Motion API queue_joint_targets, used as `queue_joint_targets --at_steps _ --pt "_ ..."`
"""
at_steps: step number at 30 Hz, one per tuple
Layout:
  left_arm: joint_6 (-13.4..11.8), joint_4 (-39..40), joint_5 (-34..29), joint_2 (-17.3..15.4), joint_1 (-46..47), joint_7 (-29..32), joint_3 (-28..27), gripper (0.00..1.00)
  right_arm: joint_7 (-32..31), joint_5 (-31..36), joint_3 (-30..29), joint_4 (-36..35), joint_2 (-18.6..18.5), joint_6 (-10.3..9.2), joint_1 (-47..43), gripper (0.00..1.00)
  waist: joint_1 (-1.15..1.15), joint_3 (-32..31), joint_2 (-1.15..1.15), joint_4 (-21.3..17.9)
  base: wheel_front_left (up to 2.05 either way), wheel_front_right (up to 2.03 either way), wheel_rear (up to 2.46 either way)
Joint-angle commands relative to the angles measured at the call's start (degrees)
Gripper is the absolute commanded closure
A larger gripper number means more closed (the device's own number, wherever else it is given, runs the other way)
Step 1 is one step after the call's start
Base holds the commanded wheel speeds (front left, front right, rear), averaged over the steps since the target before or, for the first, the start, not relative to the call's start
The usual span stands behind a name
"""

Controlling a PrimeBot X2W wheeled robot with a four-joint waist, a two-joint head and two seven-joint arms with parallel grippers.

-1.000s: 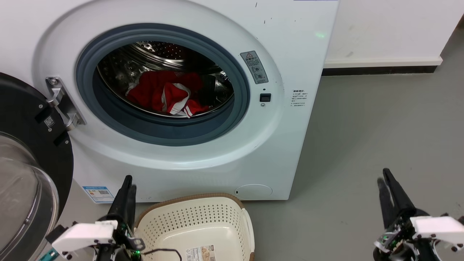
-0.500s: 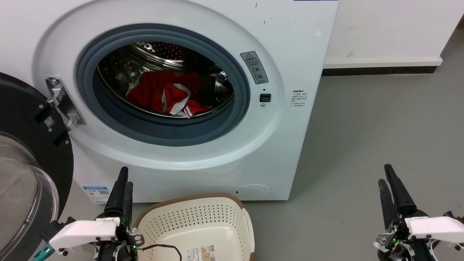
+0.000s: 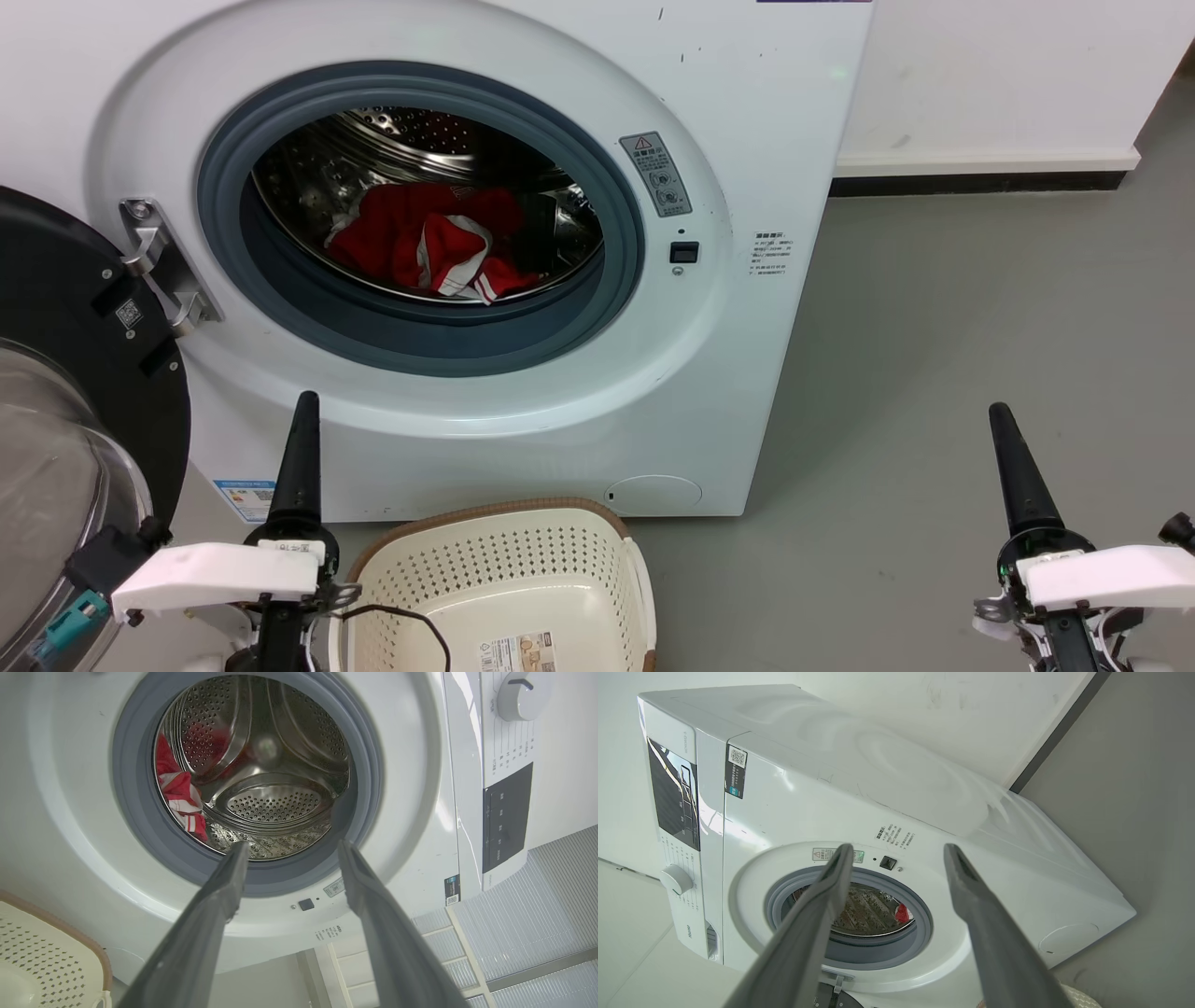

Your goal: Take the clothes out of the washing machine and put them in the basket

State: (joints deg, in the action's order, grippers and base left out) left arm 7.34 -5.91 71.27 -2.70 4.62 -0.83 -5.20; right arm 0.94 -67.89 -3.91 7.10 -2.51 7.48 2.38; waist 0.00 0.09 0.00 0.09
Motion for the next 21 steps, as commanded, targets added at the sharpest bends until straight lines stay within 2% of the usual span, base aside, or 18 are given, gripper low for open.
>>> queue_joint_targets --at_steps 1,13,21 --pt "0.1 1.8 -3.0 -0.2 0.4 -0.7 0.3 0.0 0.6 2.3 0.0 -1.7 -0.2 0.01 0.4 0.0 0.0 0.0 0.0 0.0 0.0 0.0 0.0" --pt "0.1 3.3 -19.9 -0.5 -1.1 -3.2 1.9 0.0 3.1 24.3 1.2 -4.1 -0.3 0.01 -1.3 0.0 0.0 -0.4 0.0 0.1 0.0 0.0 0.0" --pt "-0.4 4.8 -30.6 -1.1 -1.2 -4.7 3.0 0.0 3.9 33.5 2.0 -4.3 -0.3 0.02 -2.0 0.0 0.0 -0.4 0.0 0.2 0.0 0.0 0.0"
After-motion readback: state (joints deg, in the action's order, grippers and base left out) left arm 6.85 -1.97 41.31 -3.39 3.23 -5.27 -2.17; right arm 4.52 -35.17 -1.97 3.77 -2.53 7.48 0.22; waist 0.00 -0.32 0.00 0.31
